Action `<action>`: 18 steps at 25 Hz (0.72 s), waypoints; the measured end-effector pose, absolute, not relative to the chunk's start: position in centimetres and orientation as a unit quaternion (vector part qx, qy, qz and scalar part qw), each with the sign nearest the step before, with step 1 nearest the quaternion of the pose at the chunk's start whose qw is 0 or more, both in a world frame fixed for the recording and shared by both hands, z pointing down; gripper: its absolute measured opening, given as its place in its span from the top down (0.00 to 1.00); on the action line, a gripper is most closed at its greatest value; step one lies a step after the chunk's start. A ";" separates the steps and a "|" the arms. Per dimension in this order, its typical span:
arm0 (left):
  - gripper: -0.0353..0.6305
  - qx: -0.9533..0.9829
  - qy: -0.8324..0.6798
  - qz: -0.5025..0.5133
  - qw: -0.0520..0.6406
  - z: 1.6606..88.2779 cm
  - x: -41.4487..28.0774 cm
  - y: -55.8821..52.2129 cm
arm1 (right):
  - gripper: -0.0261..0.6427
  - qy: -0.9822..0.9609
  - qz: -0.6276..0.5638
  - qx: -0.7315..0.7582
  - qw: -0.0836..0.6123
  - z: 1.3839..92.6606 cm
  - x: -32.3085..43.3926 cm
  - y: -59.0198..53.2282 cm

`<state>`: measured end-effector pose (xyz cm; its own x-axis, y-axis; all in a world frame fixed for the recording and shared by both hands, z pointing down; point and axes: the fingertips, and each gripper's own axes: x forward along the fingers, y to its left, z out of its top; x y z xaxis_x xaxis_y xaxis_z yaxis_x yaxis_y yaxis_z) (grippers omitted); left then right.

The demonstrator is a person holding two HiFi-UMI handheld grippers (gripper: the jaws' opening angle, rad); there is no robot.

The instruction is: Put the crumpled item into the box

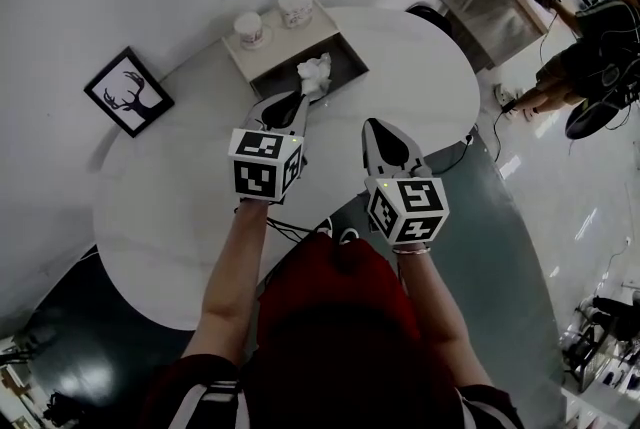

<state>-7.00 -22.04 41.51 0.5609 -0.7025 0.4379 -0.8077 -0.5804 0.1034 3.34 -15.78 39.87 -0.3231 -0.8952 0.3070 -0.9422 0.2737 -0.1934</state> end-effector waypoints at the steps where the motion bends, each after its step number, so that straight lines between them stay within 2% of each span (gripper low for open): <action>1: 0.87 0.871 -0.433 0.176 0.148 41.4 -7.0 -21.8 | 0.94 -0.795 0.171 0.578 0.067 39.7 3.4 -15.6; 18: 0.91 0.858 -0.476 0.138 0.134 39.4 -7.1 -14.6 | 0.94 -0.816 0.158 0.555 0.032 37.8 4.2 -10.3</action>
<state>-7.11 -14.59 39.39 0.5083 -0.7802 0.3647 -0.8542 -0.5105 0.0985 4.19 -10.31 37.81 -0.3830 -0.8953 0.2276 -0.9156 0.3351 -0.2222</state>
